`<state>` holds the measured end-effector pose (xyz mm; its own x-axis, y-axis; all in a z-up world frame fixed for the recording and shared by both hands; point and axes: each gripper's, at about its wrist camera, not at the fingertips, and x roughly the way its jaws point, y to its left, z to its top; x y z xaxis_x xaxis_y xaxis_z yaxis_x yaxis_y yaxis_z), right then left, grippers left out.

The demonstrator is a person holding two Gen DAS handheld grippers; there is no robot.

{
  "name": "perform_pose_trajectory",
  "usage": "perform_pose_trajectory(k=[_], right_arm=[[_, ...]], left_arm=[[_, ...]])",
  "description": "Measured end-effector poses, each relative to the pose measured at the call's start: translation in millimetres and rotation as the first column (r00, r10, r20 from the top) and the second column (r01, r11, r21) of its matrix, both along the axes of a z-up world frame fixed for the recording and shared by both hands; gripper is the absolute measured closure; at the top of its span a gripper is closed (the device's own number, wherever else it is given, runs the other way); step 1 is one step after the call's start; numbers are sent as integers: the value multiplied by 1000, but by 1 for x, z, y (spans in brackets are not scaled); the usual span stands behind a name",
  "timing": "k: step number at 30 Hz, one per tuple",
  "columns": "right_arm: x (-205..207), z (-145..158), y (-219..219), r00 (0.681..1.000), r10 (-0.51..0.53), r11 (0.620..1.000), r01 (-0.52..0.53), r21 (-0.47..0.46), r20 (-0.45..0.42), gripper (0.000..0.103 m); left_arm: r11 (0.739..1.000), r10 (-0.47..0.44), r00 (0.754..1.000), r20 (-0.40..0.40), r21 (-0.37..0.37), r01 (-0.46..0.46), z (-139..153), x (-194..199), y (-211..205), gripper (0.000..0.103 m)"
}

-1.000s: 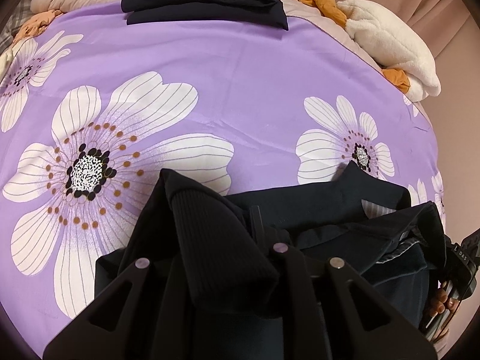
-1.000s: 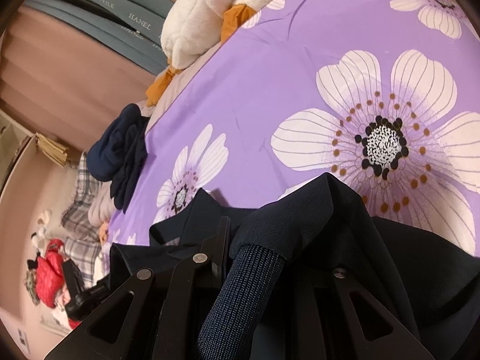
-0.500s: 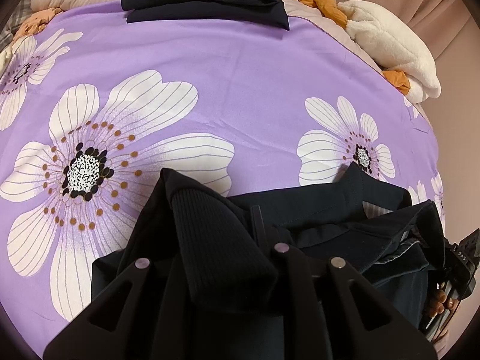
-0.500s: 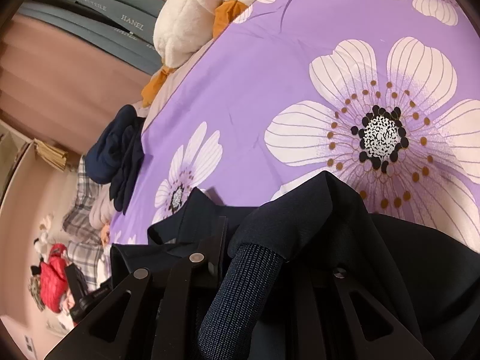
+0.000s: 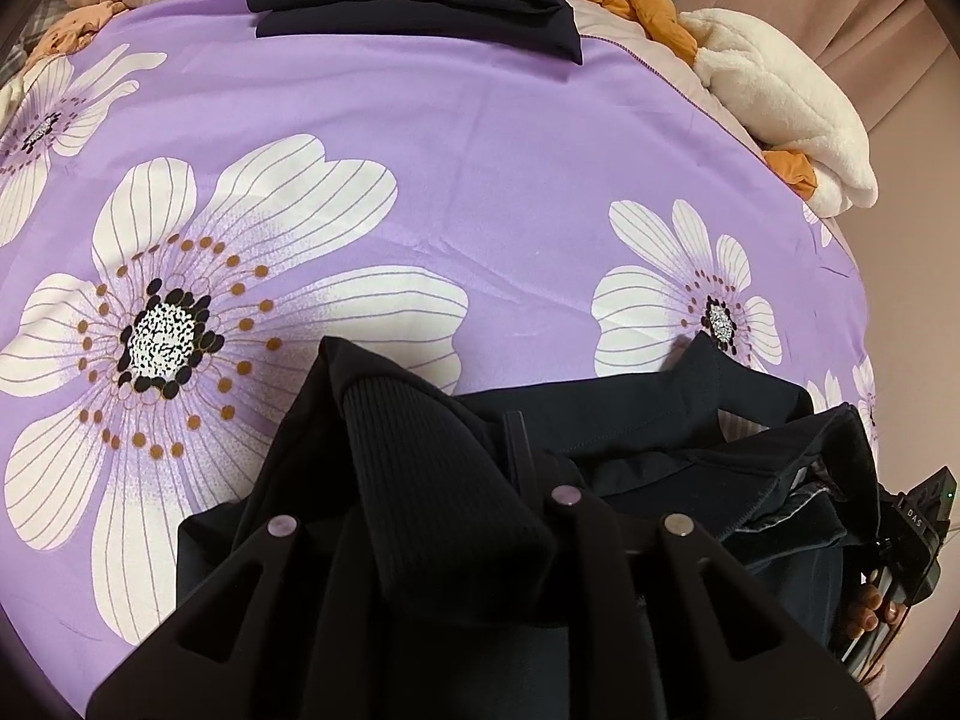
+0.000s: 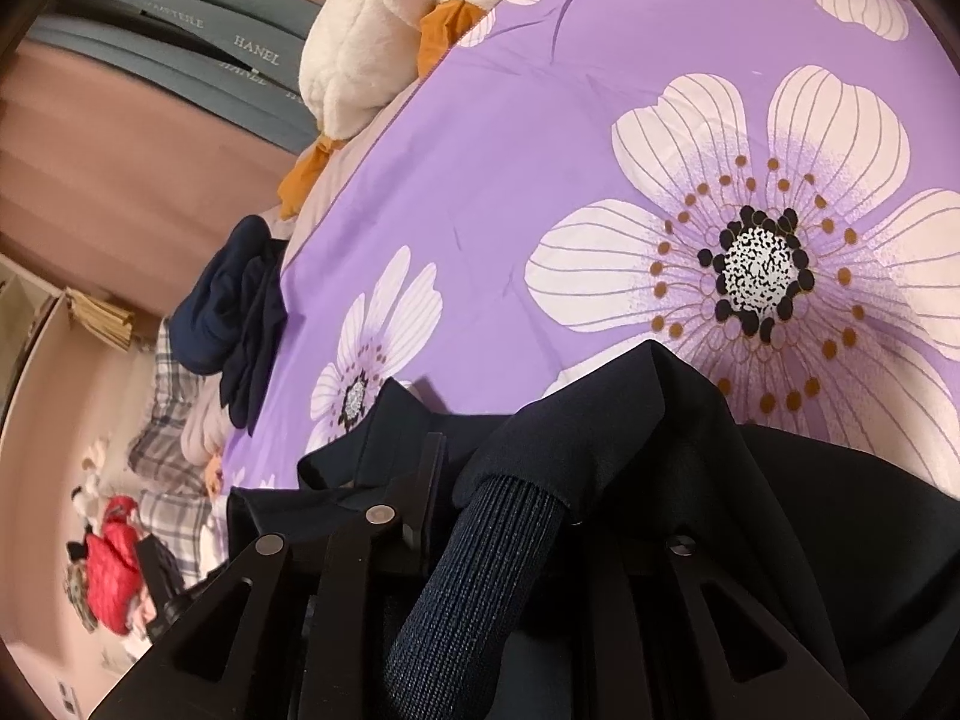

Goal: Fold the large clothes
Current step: 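Lower the hem onto the collar area and open both tools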

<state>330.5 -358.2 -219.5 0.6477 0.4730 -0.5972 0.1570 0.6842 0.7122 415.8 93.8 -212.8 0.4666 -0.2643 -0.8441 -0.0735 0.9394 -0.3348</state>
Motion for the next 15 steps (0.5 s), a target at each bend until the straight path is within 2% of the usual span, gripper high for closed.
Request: perform_pose_trajectory(k=[5, 15], right_arm=[[0, 3, -2, 1000, -16, 999, 16, 40, 8, 70], [3, 6, -2, 1000, -22, 999, 22, 28, 6, 70]], left_arm=[[1000, 6, 1000, -1, -4, -6, 1, 1, -1, 86], [1000, 7, 1000, -4, -4, -7, 0, 4, 0, 85]])
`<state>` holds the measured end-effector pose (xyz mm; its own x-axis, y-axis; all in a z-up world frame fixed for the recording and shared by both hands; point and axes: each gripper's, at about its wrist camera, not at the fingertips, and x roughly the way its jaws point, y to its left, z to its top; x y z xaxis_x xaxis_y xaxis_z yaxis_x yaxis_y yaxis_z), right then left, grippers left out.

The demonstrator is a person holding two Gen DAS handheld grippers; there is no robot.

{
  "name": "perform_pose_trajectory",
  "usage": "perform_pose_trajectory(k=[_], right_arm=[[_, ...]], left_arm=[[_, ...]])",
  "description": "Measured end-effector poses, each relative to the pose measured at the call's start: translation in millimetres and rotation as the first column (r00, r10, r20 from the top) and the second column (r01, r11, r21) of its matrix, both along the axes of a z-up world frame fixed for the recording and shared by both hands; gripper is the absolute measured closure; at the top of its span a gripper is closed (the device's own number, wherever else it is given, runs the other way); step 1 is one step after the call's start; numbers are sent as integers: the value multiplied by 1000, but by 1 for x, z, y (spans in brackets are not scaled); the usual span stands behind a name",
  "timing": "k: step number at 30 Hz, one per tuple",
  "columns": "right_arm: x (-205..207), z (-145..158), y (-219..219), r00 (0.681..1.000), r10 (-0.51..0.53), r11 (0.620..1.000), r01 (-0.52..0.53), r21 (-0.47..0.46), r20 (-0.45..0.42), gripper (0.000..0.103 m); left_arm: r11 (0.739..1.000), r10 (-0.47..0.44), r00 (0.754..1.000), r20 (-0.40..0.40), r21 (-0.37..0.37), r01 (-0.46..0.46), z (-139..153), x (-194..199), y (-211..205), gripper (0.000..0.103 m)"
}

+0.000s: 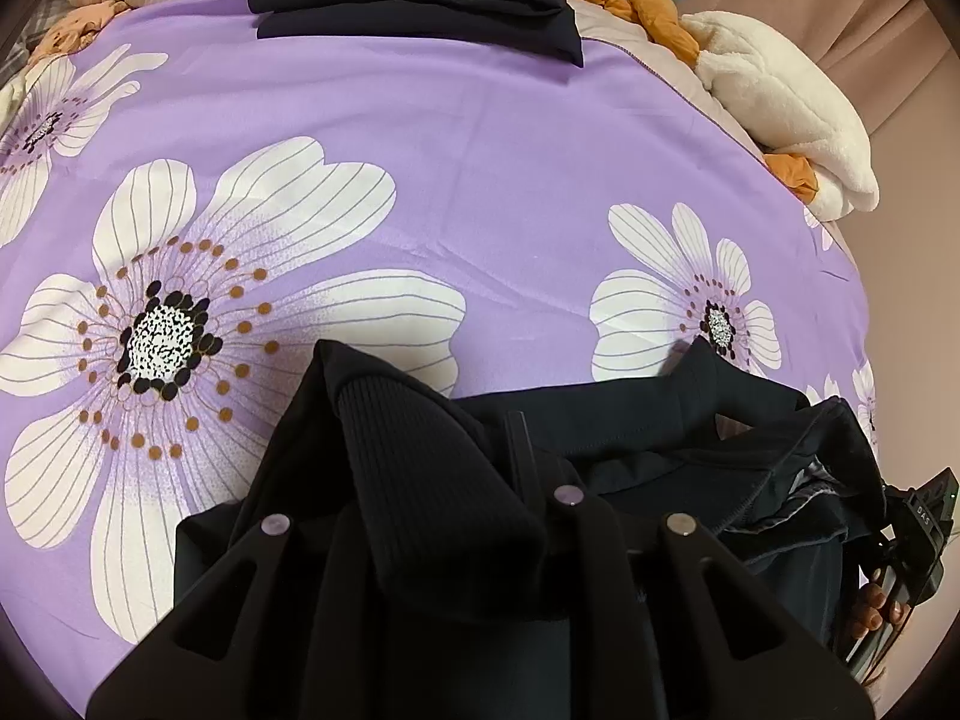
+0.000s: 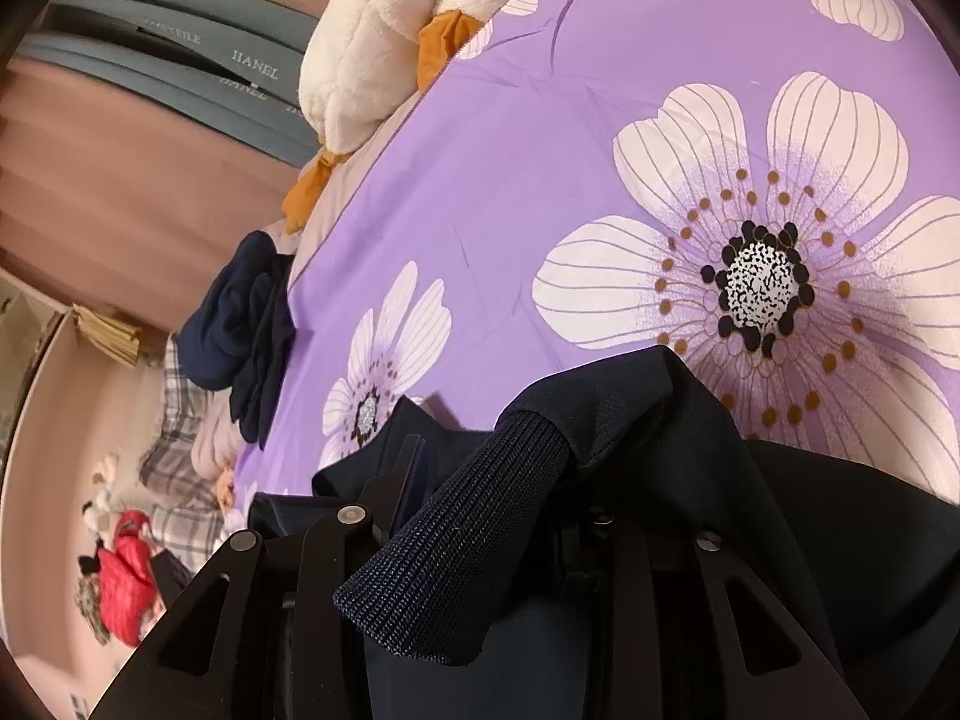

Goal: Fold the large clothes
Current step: 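Lower the hem onto the collar area and open both tools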

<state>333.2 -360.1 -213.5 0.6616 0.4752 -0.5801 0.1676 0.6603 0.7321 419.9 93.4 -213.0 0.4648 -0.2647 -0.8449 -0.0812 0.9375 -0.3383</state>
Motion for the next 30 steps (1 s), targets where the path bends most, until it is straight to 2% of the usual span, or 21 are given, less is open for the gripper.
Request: perform_pose_trajectory(k=[10, 16, 22, 27, 30], right_arm=[[2, 1, -1, 1000, -2, 1000, 2, 8, -3, 69], [3, 2, -4, 1000, -18, 998, 17, 54, 10, 57], [3, 7, -5, 999, -36, 995, 33, 99, 39, 48], [5, 6, -8, 997, -70, 989, 65, 129, 37, 45], [6, 3, -13, 995, -95, 980, 87, 178, 35, 44]], left_arm=[[1000, -1, 1000, -3, 7, 1, 1, 0, -1, 85], [1000, 10, 1000, 5, -6, -10, 3, 0, -1, 81], [996, 47, 998, 30, -79, -44, 9, -2, 8, 66], [994, 68, 998, 19, -89, -66, 10, 1, 10, 66], [988, 93, 996, 12, -126, -91, 13, 4, 16, 66]])
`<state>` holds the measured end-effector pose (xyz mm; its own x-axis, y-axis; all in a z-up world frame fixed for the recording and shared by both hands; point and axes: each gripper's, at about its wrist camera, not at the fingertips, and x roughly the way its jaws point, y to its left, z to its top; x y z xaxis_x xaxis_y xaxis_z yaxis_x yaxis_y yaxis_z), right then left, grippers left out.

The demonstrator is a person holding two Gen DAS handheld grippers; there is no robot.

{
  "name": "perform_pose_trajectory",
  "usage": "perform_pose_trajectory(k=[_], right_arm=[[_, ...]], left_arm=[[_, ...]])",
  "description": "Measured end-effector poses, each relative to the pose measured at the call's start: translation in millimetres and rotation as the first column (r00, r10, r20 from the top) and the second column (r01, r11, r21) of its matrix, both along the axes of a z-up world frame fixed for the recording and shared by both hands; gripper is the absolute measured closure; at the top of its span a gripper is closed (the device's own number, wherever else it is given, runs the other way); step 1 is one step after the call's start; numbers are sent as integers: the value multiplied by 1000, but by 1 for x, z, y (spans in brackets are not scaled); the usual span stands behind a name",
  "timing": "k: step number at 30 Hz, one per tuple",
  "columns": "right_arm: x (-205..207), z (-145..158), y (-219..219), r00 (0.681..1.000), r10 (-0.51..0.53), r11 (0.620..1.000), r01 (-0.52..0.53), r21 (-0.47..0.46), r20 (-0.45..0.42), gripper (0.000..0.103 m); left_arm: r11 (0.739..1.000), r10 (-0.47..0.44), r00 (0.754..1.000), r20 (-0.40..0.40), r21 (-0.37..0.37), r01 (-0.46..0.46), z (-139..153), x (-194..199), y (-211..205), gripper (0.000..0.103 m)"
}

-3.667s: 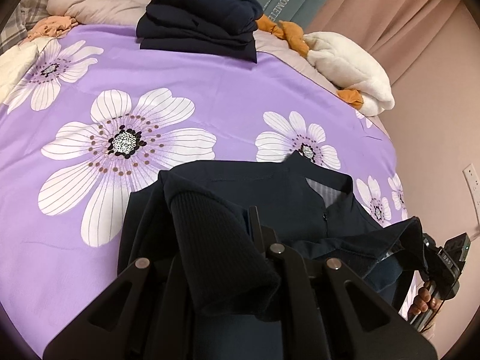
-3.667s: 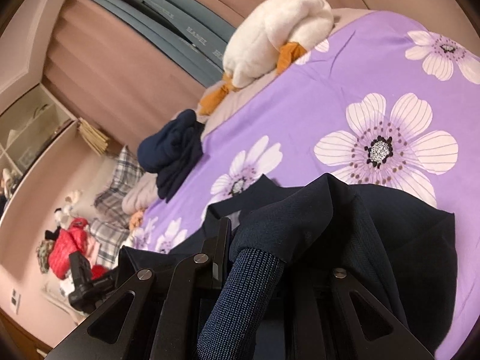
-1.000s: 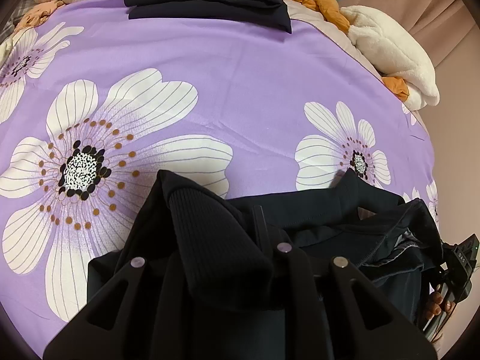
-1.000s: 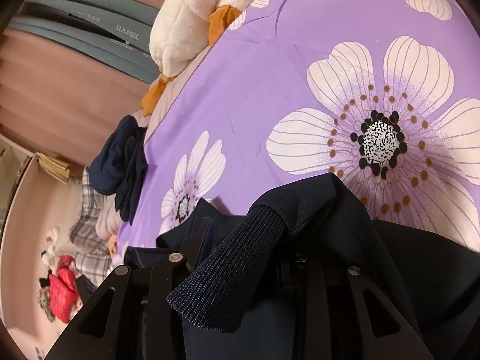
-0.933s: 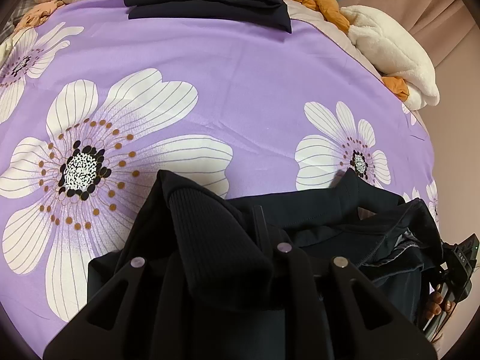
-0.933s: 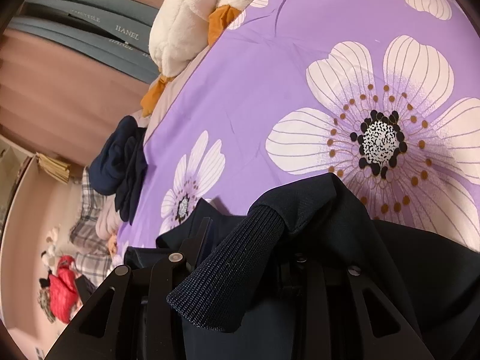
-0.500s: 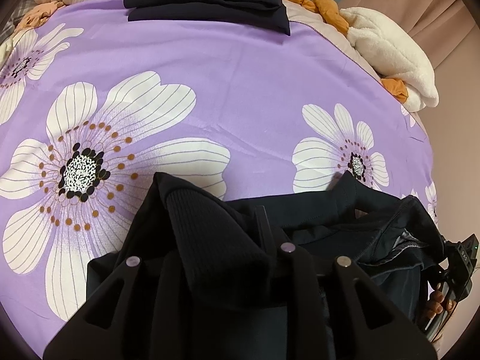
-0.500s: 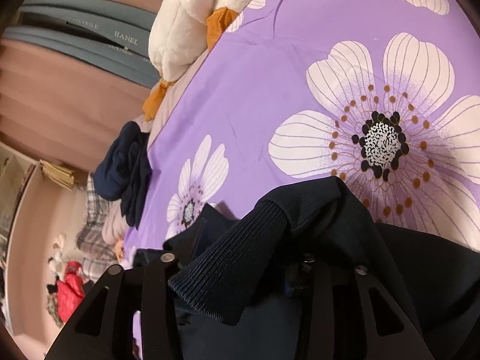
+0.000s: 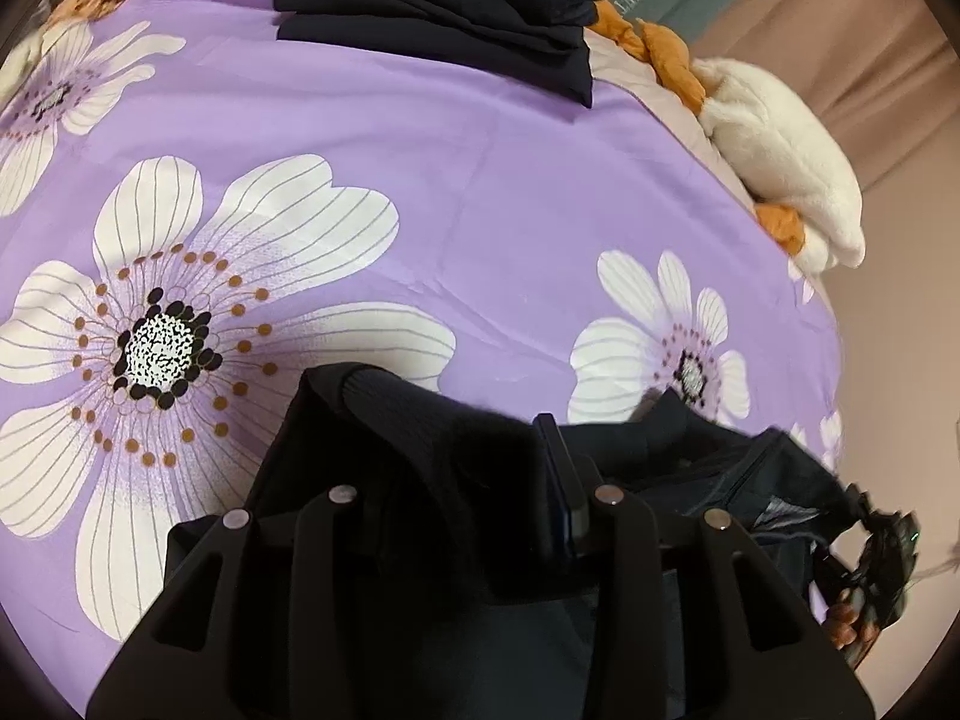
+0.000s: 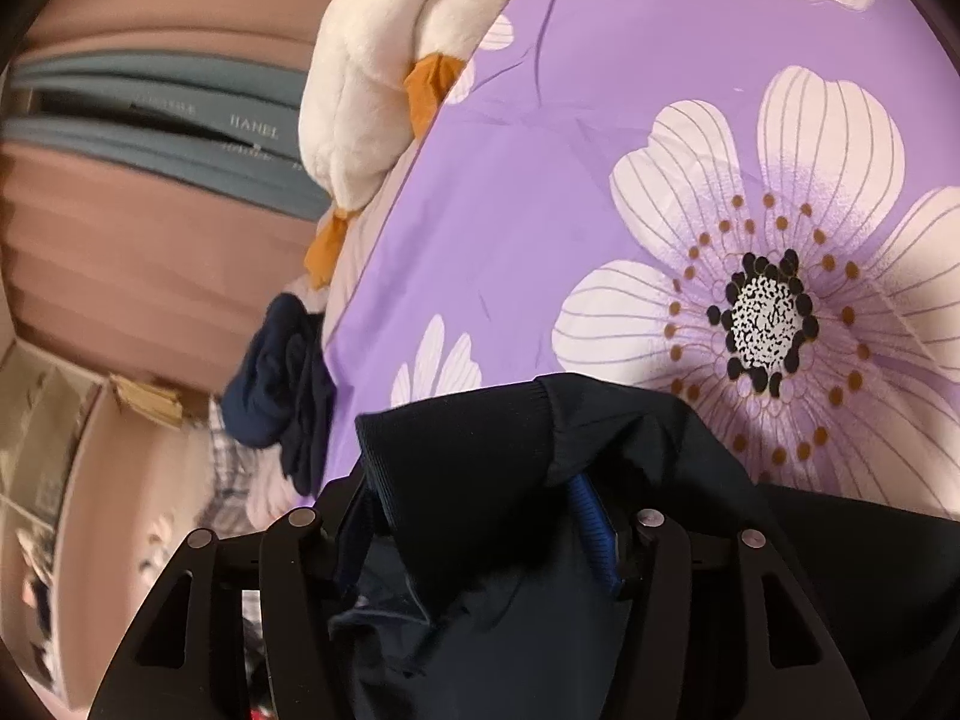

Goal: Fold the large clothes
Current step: 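Lower the hem onto the collar area and open both tools, then press and smooth the folded jacket edge flat with both tools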

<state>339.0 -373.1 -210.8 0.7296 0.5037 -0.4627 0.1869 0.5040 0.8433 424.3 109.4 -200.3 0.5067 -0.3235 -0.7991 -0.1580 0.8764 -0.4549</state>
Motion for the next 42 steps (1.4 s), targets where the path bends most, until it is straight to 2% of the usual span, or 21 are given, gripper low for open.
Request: perform_pose_trajectory(k=[2, 6, 10, 13, 15, 18, 20, 23, 26, 28, 33, 39, 42], right_arm=[[1, 0, -2, 1000, -12, 1000, 12, 11, 0, 43], [0, 2, -8, 999, -38, 999, 38, 21, 7, 41], [-6, 9, -18, 993, -109, 994, 109, -3, 37, 34], [-14, 14, -27, 988, -152, 988, 153, -31, 35, 34], [-18, 21, -24, 992, -122, 988, 125, -86, 37, 34], [-29, 39, -7, 998, -17, 965, 31, -261, 55, 34], [-37, 47, 7, 996, 60, 938, -35, -344, 64, 34], [-54, 54, 30, 986, 161, 870, -119, -479, 46, 34], [-76, 48, 43, 979, 204, 799, -166, -578, 1, 34], [-87, 44, 39, 980, 196, 779, -167, -605, -18, 34], [-127, 38, 10, 988, 151, 803, -136, -580, -24, 34], [-162, 30, -11, 996, 76, 801, -93, -591, -54, 34], [-167, 25, -16, 996, 76, 798, -92, -595, -51, 34]], left_arm=[[999, 18, 1000, 3, -28, -18, 4, 3, 7, 64], [997, 73, 996, 42, -26, -72, 19, 6, 20, 46], [993, 108, 987, 118, 27, -112, 41, 5, 35, 46], [996, 46, 989, 141, 72, -56, 48, -4, 39, 46], [990, -29, 989, 145, 140, 9, 48, -14, 34, 46], [971, -128, 985, 119, 219, 100, 42, -34, 26, 46], [955, -181, 977, 113, 259, 147, 37, -48, 22, 46], [936, -226, 969, 100, 297, 188, 29, -75, 21, 46], [936, -230, 969, 87, 291, 196, 19, -100, 32, 46], [939, -224, 971, 80, 284, 193, 14, -117, 40, 46], [954, -216, 975, 45, 222, 201, 0, -156, 53, 46], [973, -221, 975, 27, 70, 218, -17, -187, 54, 45], [974, -226, 974, 35, 43, 224, -15, -191, 48, 47]])
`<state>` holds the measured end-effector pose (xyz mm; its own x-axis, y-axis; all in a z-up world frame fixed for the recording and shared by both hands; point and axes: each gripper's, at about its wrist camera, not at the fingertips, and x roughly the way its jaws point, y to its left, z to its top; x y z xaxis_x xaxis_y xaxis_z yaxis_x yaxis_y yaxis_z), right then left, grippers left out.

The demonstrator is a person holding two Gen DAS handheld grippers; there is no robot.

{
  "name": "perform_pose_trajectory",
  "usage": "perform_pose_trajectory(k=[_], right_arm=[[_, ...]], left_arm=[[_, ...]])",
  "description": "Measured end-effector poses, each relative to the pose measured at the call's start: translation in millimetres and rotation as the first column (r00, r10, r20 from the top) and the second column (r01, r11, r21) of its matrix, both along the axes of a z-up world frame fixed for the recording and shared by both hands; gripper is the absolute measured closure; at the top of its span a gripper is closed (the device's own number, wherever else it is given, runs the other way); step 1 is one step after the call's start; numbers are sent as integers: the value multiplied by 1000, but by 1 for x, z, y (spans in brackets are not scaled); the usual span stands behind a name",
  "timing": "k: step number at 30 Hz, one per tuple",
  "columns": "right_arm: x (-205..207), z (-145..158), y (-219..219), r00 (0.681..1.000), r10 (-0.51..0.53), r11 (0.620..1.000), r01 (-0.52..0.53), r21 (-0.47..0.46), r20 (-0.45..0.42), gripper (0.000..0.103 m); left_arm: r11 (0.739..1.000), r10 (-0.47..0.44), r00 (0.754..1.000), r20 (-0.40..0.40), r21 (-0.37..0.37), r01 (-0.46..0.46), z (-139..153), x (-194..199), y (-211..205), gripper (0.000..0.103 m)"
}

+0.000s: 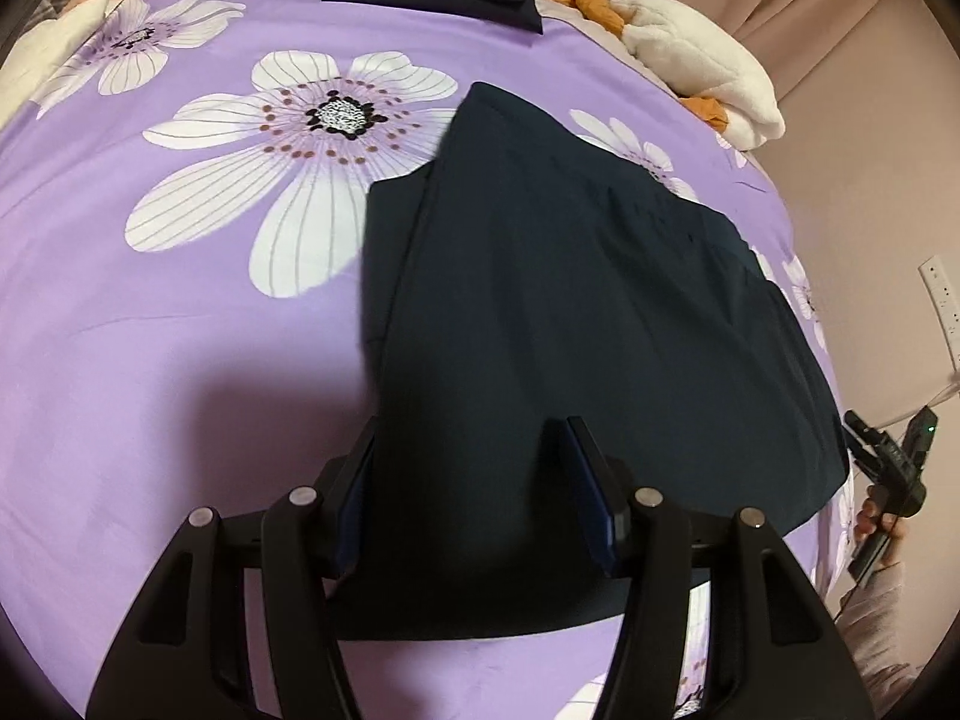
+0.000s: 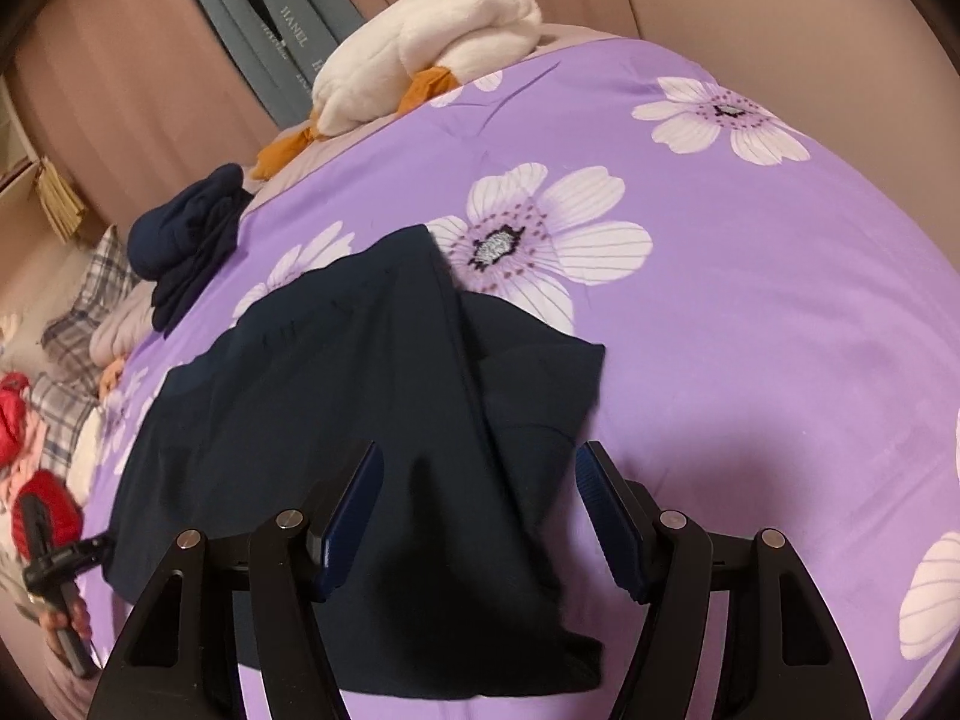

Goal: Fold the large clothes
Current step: 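Press and smooth the folded jacket edge flat with both tools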

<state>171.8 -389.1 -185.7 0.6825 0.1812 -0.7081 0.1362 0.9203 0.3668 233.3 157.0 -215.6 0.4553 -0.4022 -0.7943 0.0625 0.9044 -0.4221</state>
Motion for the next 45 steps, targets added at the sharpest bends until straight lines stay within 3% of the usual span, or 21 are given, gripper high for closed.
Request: perform_pose_trajectory(k=[3, 6, 8, 11, 15, 21, 25, 30, 34, 38, 40, 45], right_arm=[[3, -7, 6, 999, 49, 999, -49, 12, -11, 42], [4, -9, 15, 997, 81, 997, -81, -10, -10, 67], [2, -9, 17, 996, 85, 996, -85, -31, -3, 87], [-12, -1, 15, 994, 97, 995, -96, -16, 55, 94], [-35, 1, 13, 991, 104, 995, -104, -3, 81, 96], [-44, -21, 6, 996, 89, 996, -90, 27, 26, 96], [-42, -21, 9, 996, 88, 996, -88, -5, -8, 96], [-46, -7, 17, 995, 104, 993, -104, -57, -7, 96], [-52, -9, 26, 989, 142, 981, -147, -124, -47, 96], [-56, -14, 19, 988, 133, 988, -138, -72, -72, 96], [-61, -9, 22, 987, 140, 984, -148, -100, -84, 96], [-67, 14, 32, 993, 112, 970, -117, -214, -35, 96]], left_arm=[[1000, -3, 1000, 0, -23, 3, 3, 2, -6, 48], [1000, 3, 1000, -3, 3, -2, 3, 4, -10, 70], [1000, 13, 1000, -16, 11, -13, 1, 4, -6, 77], [1000, 8, 1000, -18, 13, -8, 3, 1, -5, 84], [999, -27, 999, -19, 22, 27, 4, -5, -5, 87], [999, -31, 998, -45, 43, 33, -5, -10, -5, 87], [998, -7, 999, -50, 59, 10, -2, -8, -3, 79], [998, 47, 998, -34, 36, -45, 11, -10, 8, 80], [998, 49, 999, -8, 31, -49, 19, -17, 10, 70], [998, 51, 999, 8, 24, -51, 27, -22, 12, 69], [999, 43, 999, 21, 30, -43, 30, -24, 10, 60], [997, 12, 999, 31, 75, -14, 30, -19, -7, 58]])
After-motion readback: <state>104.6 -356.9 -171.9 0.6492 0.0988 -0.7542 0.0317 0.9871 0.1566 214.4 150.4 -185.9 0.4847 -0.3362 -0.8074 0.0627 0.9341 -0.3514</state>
